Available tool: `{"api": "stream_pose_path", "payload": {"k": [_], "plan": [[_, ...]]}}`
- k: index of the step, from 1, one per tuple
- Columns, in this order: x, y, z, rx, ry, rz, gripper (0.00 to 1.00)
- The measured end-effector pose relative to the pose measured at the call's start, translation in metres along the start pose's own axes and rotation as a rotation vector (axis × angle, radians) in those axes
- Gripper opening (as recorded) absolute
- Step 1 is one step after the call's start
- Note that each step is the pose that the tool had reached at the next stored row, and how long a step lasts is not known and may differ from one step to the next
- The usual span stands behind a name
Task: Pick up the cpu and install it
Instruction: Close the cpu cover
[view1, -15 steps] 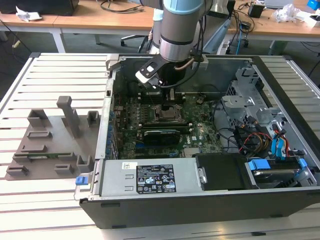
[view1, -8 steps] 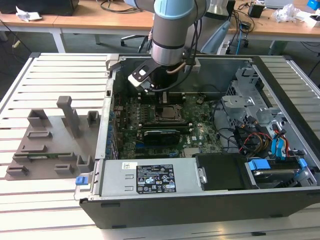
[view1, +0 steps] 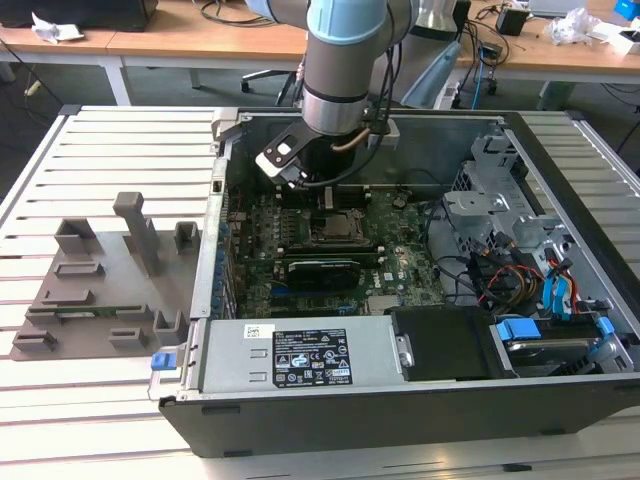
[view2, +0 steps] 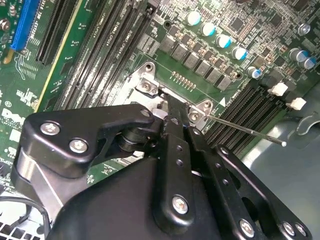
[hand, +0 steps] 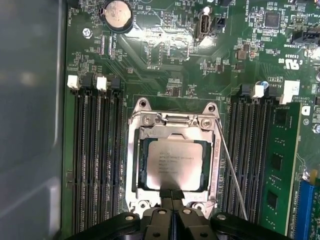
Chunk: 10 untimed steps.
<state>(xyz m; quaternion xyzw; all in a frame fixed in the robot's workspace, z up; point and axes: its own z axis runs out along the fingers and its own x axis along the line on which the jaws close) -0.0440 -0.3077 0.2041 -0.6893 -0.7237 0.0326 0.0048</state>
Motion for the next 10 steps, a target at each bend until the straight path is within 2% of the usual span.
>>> {"api": "stream_pose_path", "payload": {"k": [3,6,10], "plan": [[-0.0002,0.0058,-0.0001,-0.0012,0.0002,0.000,0.11],[-0.0009,0.0212,-0.0031,0.0079,0.0012,-0.001,0.11],[-0.0017,0.0276,-0.0117,0.0175,0.0015,-0.001,0.11]]}}
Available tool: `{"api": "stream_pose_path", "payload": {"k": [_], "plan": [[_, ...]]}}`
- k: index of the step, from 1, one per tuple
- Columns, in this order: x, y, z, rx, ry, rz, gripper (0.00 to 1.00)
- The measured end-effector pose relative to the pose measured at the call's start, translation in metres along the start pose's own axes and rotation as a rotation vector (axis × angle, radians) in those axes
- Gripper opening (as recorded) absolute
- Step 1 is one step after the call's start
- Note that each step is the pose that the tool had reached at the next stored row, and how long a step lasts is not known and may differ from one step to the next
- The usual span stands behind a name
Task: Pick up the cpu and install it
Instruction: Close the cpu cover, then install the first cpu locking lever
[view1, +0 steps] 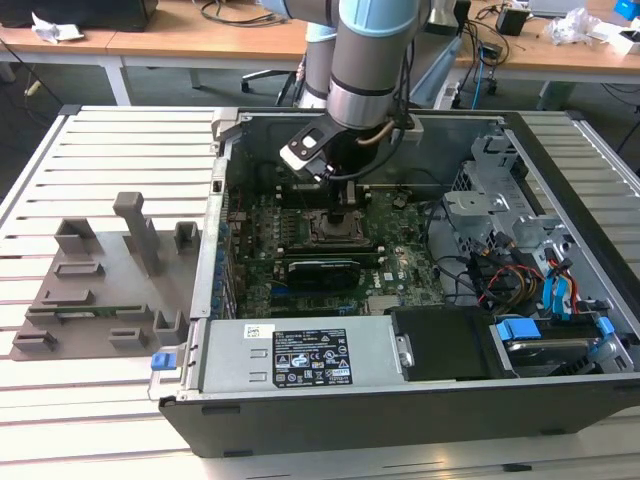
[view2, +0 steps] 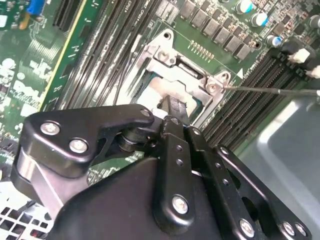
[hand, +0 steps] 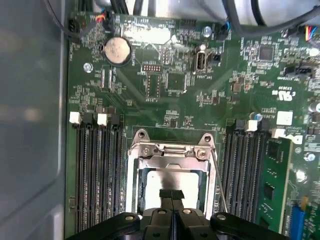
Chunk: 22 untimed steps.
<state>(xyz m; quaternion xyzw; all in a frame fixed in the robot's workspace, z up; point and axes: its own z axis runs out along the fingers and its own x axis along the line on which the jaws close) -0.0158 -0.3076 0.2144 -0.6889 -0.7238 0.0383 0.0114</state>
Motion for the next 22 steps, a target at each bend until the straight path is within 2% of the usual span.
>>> {"api": "stream_pose_path", "payload": {"k": [5,7,9,13,14,20,22], "plan": [[-0.0007,0.0014,-0.0146,0.0066,0.0007,0.000,0.11],[-0.0011,0.0008,-0.0265,0.0082,0.0008,0.000,0.11],[-0.0013,0.0004,-0.0321,0.0086,0.0009,0.000,0.11],[-0.0021,-0.0010,-0.0532,0.0093,0.0010,0.000,0.11],[-0.0022,-0.0012,-0.0566,0.0094,0.0009,0.000,0.11],[-0.0022,-0.0013,-0.0575,0.0094,0.0012,0.000,0.11],[-0.0023,-0.0012,-0.0575,0.0089,0.0000,-0.015,0.11]]}}
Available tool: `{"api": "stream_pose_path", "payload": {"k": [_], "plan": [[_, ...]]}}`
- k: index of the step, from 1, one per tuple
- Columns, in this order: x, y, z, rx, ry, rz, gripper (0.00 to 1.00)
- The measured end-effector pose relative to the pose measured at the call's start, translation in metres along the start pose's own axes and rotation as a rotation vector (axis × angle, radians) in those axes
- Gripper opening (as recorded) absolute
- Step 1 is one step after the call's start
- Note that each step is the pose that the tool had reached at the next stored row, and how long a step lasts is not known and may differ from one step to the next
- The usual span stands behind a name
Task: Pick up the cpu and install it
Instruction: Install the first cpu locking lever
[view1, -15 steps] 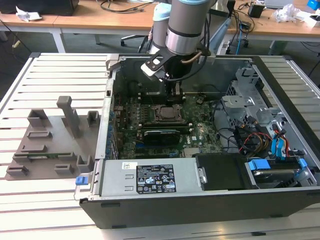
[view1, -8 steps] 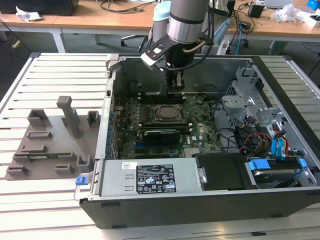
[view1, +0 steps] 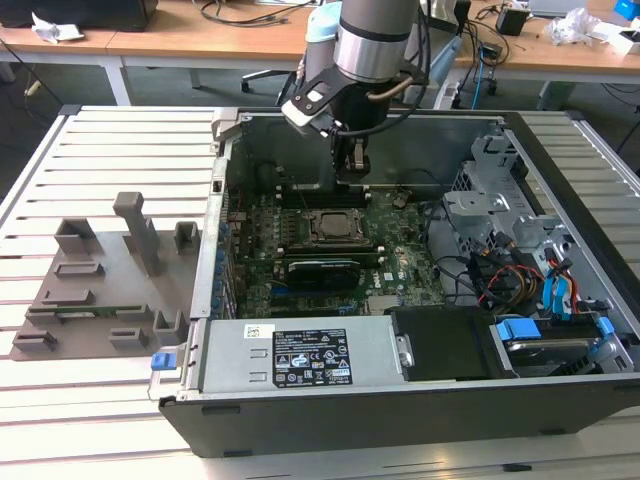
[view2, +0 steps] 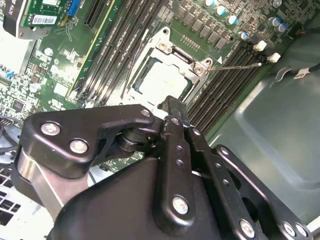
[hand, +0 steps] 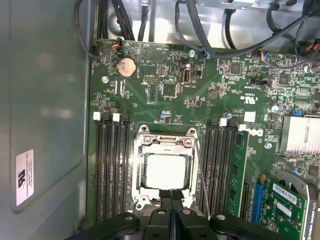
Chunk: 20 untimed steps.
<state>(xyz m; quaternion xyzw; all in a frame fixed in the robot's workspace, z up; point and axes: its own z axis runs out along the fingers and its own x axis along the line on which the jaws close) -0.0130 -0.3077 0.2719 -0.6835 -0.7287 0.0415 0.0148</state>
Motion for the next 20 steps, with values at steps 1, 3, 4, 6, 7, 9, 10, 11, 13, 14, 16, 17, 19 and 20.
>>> {"api": "stream_pose_path", "payload": {"k": [1,3,4,6,7,9,10,11,13,14,16,17,19,20], "plan": [[0.0000,0.0000,0.0000,-0.0004,-0.0010,-0.012,0.11],[0.0000,0.0000,0.0000,-0.0017,-0.0039,-0.049,0.11],[0.0000,0.0000,0.0000,-0.0025,-0.0056,-0.070,0.11],[0.0000,0.0000,0.0000,-0.0044,-0.0098,-0.123,0.11],[0.0000,0.0000,0.0000,-0.0050,-0.0114,-0.141,0.11],[0.0000,0.0000,0.0000,-0.0063,-0.0143,-0.177,0.11],[0.0000,0.0000,0.0000,-0.0068,-0.0155,-0.192,0.11],[0.0000,0.0000,0.0000,-0.0078,-0.0178,-0.220,0.11],[0.0000,0.0000,0.0001,-0.0092,-0.0208,-0.258,0.11],[0.0000,0.0000,0.0000,-0.0100,-0.0227,-0.282,0.11],[0.0000,0.0000,0.0000,-0.0115,-0.0263,-0.325,0.11],[0.0000,0.0000,0.0000,-0.0120,-0.0272,-0.337,0.11],[0.0000,0.0000,0.0001,-0.0133,-0.0303,-0.376,0.11],[0.0000,0.0000,0.0000,-0.0141,-0.0321,-0.398,0.11]]}}
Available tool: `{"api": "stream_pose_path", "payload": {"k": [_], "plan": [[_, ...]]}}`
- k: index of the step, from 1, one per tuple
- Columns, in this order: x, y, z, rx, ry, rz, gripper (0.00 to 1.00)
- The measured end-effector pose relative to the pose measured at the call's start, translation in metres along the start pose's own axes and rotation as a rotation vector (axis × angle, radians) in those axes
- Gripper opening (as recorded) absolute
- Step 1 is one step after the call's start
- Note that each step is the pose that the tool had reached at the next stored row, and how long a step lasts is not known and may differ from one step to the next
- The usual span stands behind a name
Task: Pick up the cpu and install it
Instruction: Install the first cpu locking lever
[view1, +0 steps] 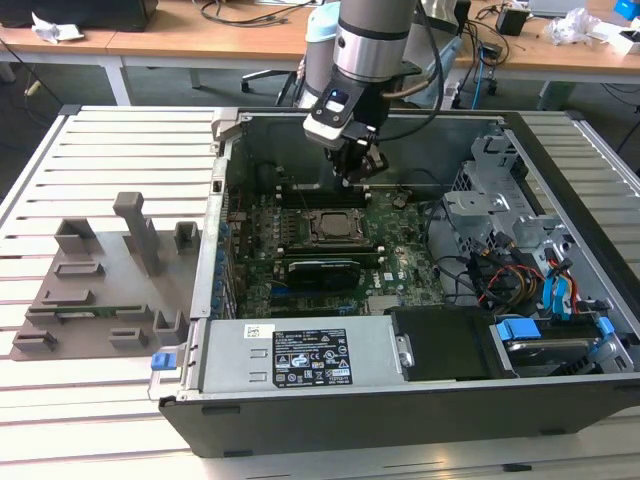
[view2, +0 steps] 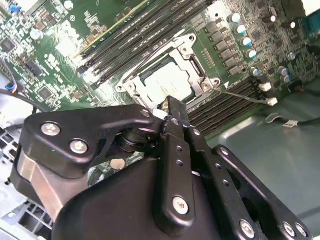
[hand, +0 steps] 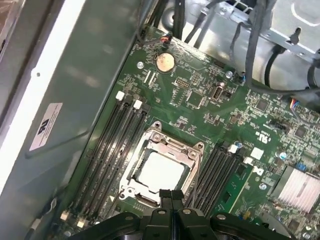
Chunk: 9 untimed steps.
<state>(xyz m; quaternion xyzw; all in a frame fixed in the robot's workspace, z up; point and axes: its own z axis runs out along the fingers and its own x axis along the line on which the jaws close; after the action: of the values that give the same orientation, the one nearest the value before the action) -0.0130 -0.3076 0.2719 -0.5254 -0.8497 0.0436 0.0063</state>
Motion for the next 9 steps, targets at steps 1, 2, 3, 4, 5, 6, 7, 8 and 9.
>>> {"api": "stream_pose_path", "payload": {"k": [1,2,3,4,5,6,7,8,9], "plan": [[0.0000,0.0000,0.0000,-0.0007,-0.0017,-0.021,0.11],[0.0000,0.0000,0.0000,-0.0018,-0.0039,-0.048,0.11],[0.0000,0.0000,0.0000,-0.0026,-0.0059,-0.073,0.11],[0.0000,0.0000,0.0000,-0.0032,-0.0072,-0.090,0.11],[0.0000,0.0000,0.0000,-0.0035,-0.0080,-0.099,0.11],[0.0000,0.0000,0.0000,-0.0038,-0.0087,-0.108,0.11],[0.0000,0.0000,0.0000,-0.0046,-0.0105,-0.129,0.11],[0.0000,0.0000,0.0000,-0.0050,-0.0114,-0.142,0.11],[0.0000,0.0000,0.0000,-0.0053,-0.0121,-0.150,0.11]]}}
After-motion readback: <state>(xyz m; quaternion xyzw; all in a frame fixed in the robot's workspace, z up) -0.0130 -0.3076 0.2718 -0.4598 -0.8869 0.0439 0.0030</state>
